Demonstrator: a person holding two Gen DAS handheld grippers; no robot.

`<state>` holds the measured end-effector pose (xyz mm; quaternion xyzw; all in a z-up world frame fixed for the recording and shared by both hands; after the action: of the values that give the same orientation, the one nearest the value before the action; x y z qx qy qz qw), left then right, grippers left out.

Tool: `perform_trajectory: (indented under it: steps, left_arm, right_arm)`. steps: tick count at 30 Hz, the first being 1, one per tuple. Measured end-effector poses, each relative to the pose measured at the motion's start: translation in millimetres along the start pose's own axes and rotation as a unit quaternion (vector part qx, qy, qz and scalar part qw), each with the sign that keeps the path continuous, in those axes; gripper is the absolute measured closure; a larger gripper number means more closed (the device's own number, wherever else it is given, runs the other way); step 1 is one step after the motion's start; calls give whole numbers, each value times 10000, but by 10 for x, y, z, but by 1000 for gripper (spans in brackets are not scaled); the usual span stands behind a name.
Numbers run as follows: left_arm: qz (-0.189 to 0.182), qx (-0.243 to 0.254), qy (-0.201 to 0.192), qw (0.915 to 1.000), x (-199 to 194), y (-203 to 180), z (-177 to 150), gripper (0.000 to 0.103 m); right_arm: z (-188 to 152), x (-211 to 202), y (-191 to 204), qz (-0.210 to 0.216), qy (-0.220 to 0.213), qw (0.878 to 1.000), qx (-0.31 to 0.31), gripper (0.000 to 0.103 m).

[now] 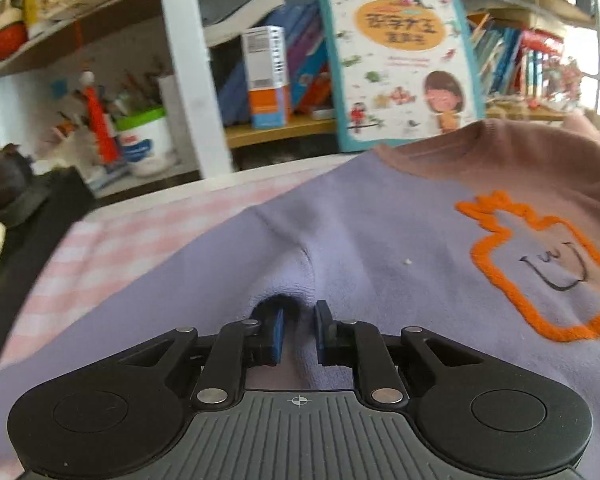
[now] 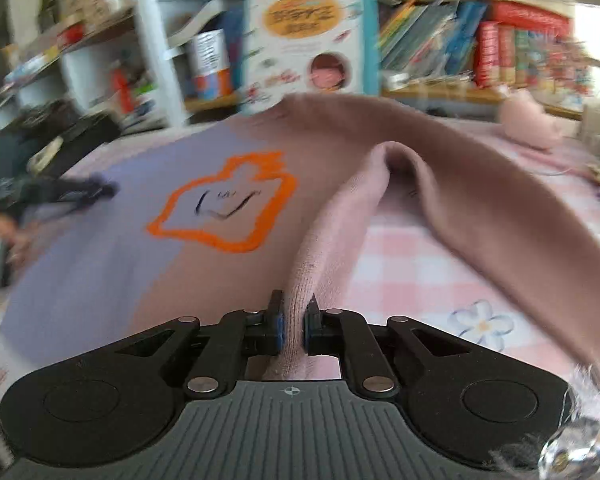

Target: Fold clothes

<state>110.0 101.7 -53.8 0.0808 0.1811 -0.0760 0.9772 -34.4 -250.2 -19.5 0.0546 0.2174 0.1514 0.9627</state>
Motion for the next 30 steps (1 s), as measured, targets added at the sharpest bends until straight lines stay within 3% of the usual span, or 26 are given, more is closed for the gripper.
perform_trajectory:
  steps: [2, 3, 5, 8, 11, 12, 17, 18, 19, 20, 22, 24, 27, 30]
  left_arm:
    - [-31, -137, 9, 9999, -18, 48, -15, 87]
    - [-34, -190, 12, 9998, -30, 73, -18, 85]
    - [-46, -312, 16, 9995, -45, 120, -28, 84]
    - [-85, -532, 9, 9985, -85, 169, -53, 84]
    - [-105, -506, 1, 9987, -121, 139, -65, 84]
    - [-113, -498, -2, 9987, -133, 130, -69, 84]
    - [-204, -584, 46, 9981, -175, 127, -73, 84]
    - [-218, -659, 55, 9976, -177, 133, -74, 84]
    - [-233, -734, 63, 9970, -179, 140, -76, 84]
    - [-250, -812, 67, 9964, -181, 148, -81, 84]
    - [-249, -866, 70, 9959, -189, 148, -85, 84]
    - [-240, -829, 86, 9962, -198, 127, -76, 84]
    - [-297, -781, 119, 9964, -224, 88, -68, 83]
    - [-341, -700, 129, 9969, -261, 20, -71, 75]
  right_arm:
    - [23, -89, -168, -147, -90, 9997, 188, 82]
    - [60, -146, -325, -393, -224, 9986, 290, 69]
    - [126, -261, -698, -1321, -366, 9904, 206, 65]
    - [128, -414, -1252, -2833, -263, 9587, -24, 64]
    - [2, -522, -1610, -3498, -79, 9366, 203, 59]
    - [-34, -544, -1689, -3581, -69, 9331, 318, 52]
    - [-115, -547, -1880, -3448, -360, 9314, 1111, 49]
    - [-101, -539, -1885, -3406, -377, 9326, 1138, 60]
    - [-79, -516, -1883, -3356, -342, 9354, 1060, 82]
    - [-54, -483, -1865, -3213, -315, 9409, 1026, 90]
    - [42, -389, -1871, -3144, -221, 9461, 747, 93]
    - [222, -298, -1967, -3466, -268, 9376, 107, 93]
    - [613, -166, -2154, -3993, -524, 9120, -777, 93]
    - [949, 95, -2323, -4203, -566, 8942, -1433, 93]
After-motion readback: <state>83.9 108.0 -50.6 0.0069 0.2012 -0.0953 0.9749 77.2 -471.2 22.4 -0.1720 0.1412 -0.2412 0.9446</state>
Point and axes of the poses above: each gripper's, at about its wrist camera, not at the fingertips, and x roughly the way its jaws point, y to its left, z to its top, the point moved 6 cm from there along x, roughly the way its jaws point, and after that the axes turned 15 degrees about -y, right-handed, at the moved point
